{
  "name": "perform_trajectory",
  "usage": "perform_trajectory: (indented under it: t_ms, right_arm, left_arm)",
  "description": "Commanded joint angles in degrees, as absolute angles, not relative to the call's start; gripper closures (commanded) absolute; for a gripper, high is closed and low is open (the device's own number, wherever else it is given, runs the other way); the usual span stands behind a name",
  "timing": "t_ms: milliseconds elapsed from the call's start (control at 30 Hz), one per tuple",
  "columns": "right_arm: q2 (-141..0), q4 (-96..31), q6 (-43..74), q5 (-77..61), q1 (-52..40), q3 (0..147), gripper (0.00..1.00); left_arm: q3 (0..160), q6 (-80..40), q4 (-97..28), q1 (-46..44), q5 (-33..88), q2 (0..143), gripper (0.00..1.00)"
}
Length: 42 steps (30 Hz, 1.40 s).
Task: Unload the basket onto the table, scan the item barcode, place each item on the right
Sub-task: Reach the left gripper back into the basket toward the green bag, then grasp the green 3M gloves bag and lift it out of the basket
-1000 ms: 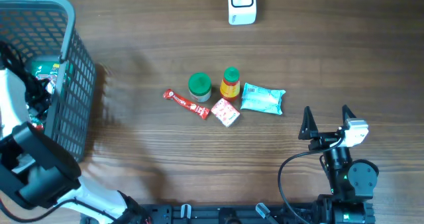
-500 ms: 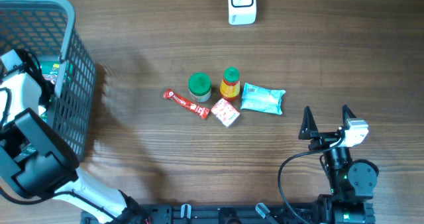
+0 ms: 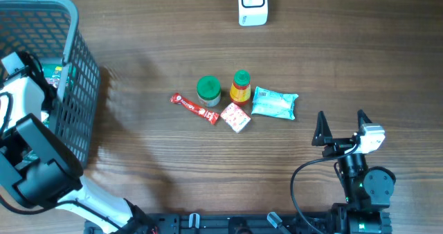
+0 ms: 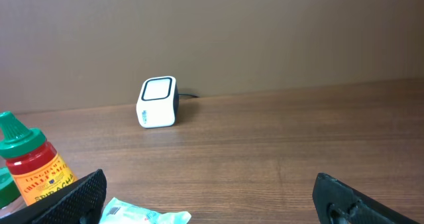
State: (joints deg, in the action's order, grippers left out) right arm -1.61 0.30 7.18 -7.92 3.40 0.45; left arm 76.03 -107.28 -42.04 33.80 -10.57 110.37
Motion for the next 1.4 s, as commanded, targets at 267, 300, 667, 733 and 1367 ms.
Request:
perform_trajectory:
  t_ms: [267, 300, 667, 733, 1367]
  right_arm:
    - [-1.7, 0.5, 6.1, -8.2, 3.1, 0.4, 0.01]
    - [-1.7, 0.5, 6.2, -8.2, 3.1, 0.4, 0.0]
    - [-1.7, 0.5, 6.1, -8.2, 3.1, 0.4, 0.0]
    - [-1.7, 0.5, 6.2, -8.2, 3.1, 0.4, 0.0]
    - [-1.7, 0.5, 6.2, -8.2, 3.1, 0.4, 0.0]
  left_arm:
    - [73.0, -106.8, -39.2, 40.2, -12.5, 114.2, 0.18]
    - [73.0, -105.8, -38.5, 40.4, -11.8, 114.6, 0.2]
    - [73.0, -103.9, -35.7, 38.6, -6.8, 122.6, 0.28]
    - [73.0, -103.9, -35.7, 38.0, -6.8, 122.7, 0.48]
    - [73.6, -99.2, -37.0, 35.9, 5.7, 112.7, 0.96]
